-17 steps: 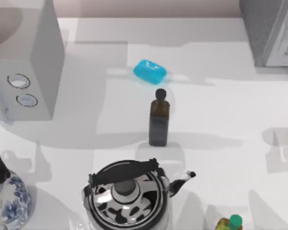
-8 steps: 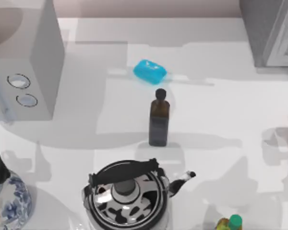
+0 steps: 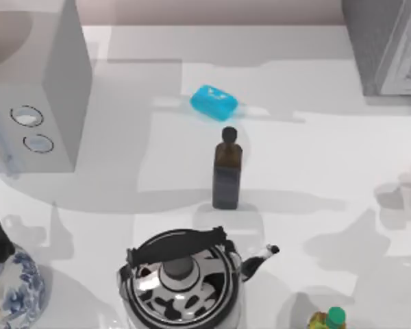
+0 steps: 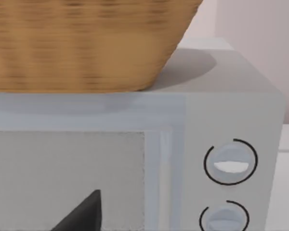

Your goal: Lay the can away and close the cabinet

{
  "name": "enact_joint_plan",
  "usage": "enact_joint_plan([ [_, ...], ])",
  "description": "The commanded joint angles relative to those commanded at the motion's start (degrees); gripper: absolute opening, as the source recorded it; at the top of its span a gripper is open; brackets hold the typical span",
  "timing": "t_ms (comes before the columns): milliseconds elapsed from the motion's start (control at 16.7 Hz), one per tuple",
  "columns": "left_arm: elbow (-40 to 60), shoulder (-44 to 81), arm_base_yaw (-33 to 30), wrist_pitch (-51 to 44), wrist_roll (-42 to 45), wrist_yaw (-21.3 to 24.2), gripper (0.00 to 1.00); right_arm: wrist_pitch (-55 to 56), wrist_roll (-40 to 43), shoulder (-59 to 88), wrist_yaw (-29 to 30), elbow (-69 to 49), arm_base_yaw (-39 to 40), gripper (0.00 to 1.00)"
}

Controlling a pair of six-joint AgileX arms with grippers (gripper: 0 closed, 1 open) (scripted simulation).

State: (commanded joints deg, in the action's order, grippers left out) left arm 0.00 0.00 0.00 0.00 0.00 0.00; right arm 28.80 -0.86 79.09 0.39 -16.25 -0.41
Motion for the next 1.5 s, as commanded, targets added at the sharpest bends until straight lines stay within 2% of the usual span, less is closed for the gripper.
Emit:
enact_joint_plan([
  [360, 0.00, 0.00, 0.00, 0.00, 0.00, 0.00, 1.00, 1.29, 0.01, 3.67, -0.03, -2.51, 0.05, 1.00],
  [840, 0.00, 0.00, 0.00, 0.00, 0.00, 0.00, 1.00, 12.74, -0.04, 20.75, 0.06, -8.08, -0.27, 1.00],
  [1140, 0.00, 0.00, 0.00, 0.00, 0.00, 0.00, 1.00, 13.64, -0.09, 21.73, 0.13, -8.09, -0.18, 1.00],
  [1500, 0.00, 0.00, 0.00, 0.00, 0.00, 0.00, 1.00, 13.64, -0.09, 21.73, 0.13, -8.09, -0.18, 0.55],
])
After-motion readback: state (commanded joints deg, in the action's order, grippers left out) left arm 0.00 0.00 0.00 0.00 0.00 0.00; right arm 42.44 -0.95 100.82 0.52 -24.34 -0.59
